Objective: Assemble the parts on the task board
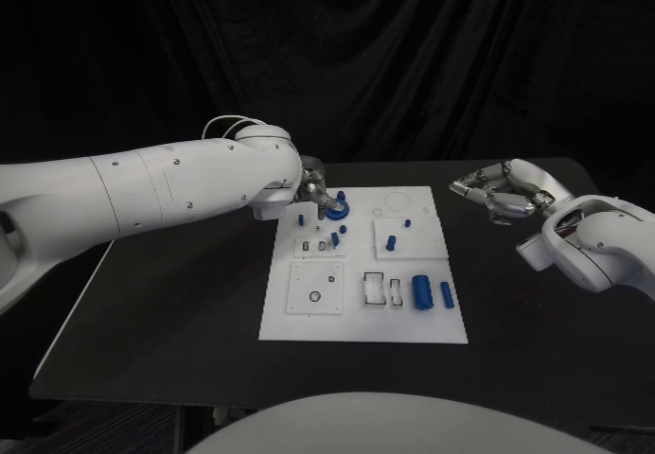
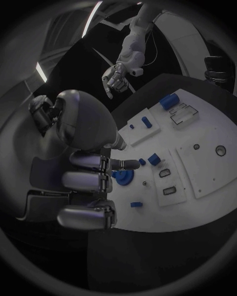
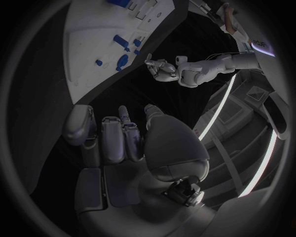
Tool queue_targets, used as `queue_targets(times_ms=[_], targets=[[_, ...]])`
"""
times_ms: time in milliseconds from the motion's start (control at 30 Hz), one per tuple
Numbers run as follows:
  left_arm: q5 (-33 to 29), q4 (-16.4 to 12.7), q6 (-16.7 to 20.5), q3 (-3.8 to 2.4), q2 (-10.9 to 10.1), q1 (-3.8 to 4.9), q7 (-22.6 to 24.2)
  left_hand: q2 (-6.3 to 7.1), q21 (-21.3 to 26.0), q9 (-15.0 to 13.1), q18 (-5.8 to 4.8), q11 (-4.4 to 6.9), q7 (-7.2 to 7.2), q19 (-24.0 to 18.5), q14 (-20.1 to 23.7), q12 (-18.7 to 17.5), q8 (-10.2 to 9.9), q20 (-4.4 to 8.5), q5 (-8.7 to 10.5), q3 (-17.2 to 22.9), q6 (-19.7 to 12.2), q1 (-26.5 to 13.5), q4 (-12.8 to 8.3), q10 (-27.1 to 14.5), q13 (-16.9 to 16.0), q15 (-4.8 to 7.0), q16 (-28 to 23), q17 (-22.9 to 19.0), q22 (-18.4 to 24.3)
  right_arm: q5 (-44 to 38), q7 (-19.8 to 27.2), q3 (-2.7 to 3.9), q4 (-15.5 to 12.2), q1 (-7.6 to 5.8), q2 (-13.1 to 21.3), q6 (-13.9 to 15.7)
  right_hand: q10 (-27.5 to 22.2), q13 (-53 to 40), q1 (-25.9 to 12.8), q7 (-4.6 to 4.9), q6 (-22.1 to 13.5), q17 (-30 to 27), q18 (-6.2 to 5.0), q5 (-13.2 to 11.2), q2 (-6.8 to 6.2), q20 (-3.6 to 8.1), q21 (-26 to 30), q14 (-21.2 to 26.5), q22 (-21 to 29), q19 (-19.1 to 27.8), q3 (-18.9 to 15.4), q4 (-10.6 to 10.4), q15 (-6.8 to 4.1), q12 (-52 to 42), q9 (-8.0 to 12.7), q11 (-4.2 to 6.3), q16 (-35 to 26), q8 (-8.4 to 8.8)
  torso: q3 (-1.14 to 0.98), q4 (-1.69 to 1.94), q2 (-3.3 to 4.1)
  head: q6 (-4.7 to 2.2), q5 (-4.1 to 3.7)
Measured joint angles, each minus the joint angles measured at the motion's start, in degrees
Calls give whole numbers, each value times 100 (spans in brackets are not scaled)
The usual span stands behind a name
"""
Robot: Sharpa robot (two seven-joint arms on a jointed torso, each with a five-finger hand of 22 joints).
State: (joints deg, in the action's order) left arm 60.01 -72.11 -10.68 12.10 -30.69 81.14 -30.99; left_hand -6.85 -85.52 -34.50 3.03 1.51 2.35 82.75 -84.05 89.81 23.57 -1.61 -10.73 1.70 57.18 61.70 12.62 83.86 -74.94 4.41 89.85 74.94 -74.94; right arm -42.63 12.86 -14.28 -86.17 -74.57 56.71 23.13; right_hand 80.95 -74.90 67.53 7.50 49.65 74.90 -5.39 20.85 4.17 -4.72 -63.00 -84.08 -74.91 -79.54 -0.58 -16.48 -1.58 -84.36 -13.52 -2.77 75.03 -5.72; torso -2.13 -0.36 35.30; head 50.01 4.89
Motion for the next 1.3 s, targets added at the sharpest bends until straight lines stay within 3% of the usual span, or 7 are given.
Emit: queue_targets(times_ms=[200,433,767,1100,1300], targets=[[-290,109,-151,4,50,-170,-162,-12,58,-109,0,0,20,-43,0,0,-45,-3,-37,38,-79,12,-38,0,0,0,0,0,1,0,-20,0,21,0,-61,-3,0,0,5,0,0,0,0,24,5,0,10,0,0,0,-5,5,0,0,5,0,0,0,3,-14,-5,0,-5],[-520,166,-196,4,75,-271,-239,-12,58,-240,0,-1,20,-43,0,0,-46,-3,-37,38,-79,12,-38,0,0,0,0,-1,1,0,-34,1,50,0,-89,-9,0,0,5,0,0,0,0,24,5,0,10,0,0,0,-5,5,0,0,5,0,0,0,-3,-28,-17,0,-10],[-656,186,-120,3,70,-307,-233,-12,58,-280,0,-1,21,-43,0,0,-45,-3,-37,38,-79,12,-37,0,0,-1,0,-1,1,-1,-55,2,76,0,-104,-19,0,0,5,0,0,0,0,45,5,0,34,0,1,0,-21,-12,0,0,4,0,0,0,-4,-33,-23,0,12],[-698,243,64,2,95,-326,-129,-12,58,-373,1,-1,21,-43,0,0,-45,-3,-37,55,-121,12,-54,-1,0,-1,0,-1,2,-1,-88,0,96,1,-120,-38,0,0,5,0,0,0,0,44,5,0,34,0,1,0,-20,-11,0,0,4,0,0,0,2,-30,-36,0,-15],[-707,343,124,2,145,-381,-73,-12,87,-403,1,-1,21,-63,0,0,-45,-23,-37,63,-121,12,-62,-1,1,-1,0,-2,2,-1,-115,1,114,1,-134,-58,0,-4,5,0,0,0,1,44,5,0,34,0,1,0,-20,-11,0,0,4,0,0,0,2,-30,-43,0,-16]])
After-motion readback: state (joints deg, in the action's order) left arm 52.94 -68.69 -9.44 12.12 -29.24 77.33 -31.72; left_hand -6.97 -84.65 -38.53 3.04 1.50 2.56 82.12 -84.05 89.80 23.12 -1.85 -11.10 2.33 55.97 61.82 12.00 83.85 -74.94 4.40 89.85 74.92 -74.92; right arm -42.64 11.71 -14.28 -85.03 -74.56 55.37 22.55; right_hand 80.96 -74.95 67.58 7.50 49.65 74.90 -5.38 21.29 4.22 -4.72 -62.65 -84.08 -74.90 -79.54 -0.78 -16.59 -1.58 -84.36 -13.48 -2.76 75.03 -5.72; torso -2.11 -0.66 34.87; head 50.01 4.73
